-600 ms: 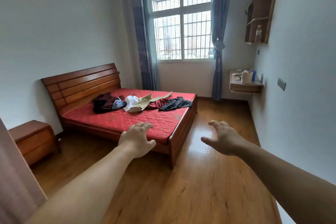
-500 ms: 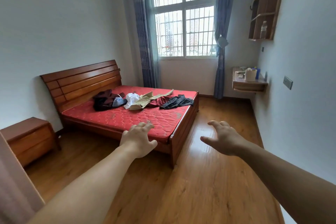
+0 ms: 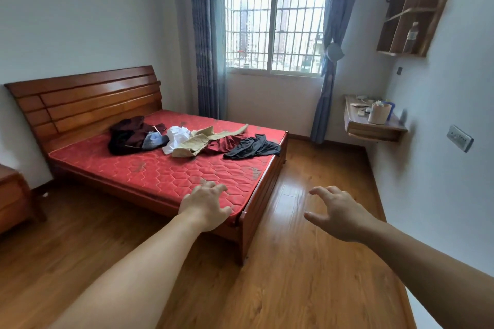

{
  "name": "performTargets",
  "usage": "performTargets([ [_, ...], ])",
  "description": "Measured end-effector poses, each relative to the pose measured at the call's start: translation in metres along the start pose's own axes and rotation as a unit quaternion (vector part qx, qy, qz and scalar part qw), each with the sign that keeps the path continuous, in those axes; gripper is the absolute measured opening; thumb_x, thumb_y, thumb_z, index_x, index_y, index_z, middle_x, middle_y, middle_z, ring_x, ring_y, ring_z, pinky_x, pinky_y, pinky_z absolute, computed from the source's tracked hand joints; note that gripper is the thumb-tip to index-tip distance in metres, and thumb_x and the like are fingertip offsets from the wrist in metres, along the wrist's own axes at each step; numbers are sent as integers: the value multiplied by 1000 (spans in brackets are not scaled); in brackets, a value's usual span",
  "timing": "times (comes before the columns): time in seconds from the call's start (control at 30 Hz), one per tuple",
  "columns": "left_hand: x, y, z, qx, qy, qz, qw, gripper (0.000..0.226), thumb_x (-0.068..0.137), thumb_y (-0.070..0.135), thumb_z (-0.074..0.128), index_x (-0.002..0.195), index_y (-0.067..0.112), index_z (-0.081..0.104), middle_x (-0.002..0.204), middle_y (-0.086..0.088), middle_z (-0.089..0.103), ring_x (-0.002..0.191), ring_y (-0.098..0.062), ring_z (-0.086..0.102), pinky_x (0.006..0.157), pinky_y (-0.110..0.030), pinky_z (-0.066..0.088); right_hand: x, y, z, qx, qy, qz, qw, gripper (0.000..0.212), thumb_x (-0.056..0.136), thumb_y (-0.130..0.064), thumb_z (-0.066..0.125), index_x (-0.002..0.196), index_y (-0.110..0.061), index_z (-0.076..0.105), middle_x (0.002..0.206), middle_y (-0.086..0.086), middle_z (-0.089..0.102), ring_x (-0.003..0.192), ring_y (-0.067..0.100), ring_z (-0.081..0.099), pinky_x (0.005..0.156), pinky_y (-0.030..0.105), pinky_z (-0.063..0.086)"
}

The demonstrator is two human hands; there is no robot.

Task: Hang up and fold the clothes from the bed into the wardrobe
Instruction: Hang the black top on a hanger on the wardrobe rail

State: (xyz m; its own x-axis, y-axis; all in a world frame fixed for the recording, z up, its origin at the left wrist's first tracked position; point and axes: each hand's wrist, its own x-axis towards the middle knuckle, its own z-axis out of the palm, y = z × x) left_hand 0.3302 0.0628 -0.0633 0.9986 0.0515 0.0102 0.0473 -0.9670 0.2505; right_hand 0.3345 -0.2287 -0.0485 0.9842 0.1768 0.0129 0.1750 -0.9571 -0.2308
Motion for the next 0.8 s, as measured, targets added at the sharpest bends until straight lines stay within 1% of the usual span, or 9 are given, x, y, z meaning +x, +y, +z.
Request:
performTargets([
  [0.13, 70, 7, 5, -5, -11, 17, 1000, 60, 86, 48, 56, 142, 36, 40, 151, 6, 38, 138, -21, 36, 109, -44, 38, 66, 6, 4, 8, 3, 10, 1000, 67, 85, -64, 54, 143, -36, 35, 150, -4, 37, 134, 19, 40, 104, 43, 45],
  [0.27, 145, 19, 14, 1, -16, 27, 1000, 59, 87, 47, 55, 143, 34, 40, 149, 7, 39, 135, -19, 38, 107, -42, 39, 142, 21, 13, 14, 2, 3, 1000, 67, 85, -64, 54, 143, -36, 35, 149, -4, 38, 135, 19, 39, 104, 42, 45],
  [0.47, 285, 40, 30, 23, -11, 28, 999, 58, 87, 46, 56, 142, 34, 41, 146, 9, 42, 132, -18, 41, 104, -42, 43, 290, 64, 26, 62, 2, 5, 998, 68, 87, -61, 55, 145, -33, 34, 149, -1, 38, 135, 21, 37, 106, 41, 42],
  [0.6, 378, 61, 34, 35, -31, 10, 999, 58, 86, 46, 56, 142, 35, 41, 146, 8, 42, 131, -18, 41, 105, -42, 41, 381, 98, 22, 94, -21, 5, 995, 67, 87, -59, 56, 145, -32, 34, 148, -1, 38, 133, 21, 39, 103, 38, 43],
  [0.7, 445, 79, 33, 32, -24, 5, 999, 59, 85, 47, 56, 142, 35, 41, 146, 8, 41, 131, -19, 41, 106, -42, 40, 445, 118, 11, 67, -12, 4, 998, 66, 88, -60, 53, 145, -33, 34, 148, -1, 39, 132, 21, 41, 100, 38, 43],
  [0.8, 506, 93, 34, 37, -17, 6, 999, 61, 85, 48, 56, 143, 36, 40, 145, 8, 42, 131, -19, 41, 105, -41, 40, 507, 133, -2, 31, -11, -1, 999, 66, 88, -61, 51, 145, -33, 32, 147, 0, 40, 132, 23, 40, 101, 40, 44],
])
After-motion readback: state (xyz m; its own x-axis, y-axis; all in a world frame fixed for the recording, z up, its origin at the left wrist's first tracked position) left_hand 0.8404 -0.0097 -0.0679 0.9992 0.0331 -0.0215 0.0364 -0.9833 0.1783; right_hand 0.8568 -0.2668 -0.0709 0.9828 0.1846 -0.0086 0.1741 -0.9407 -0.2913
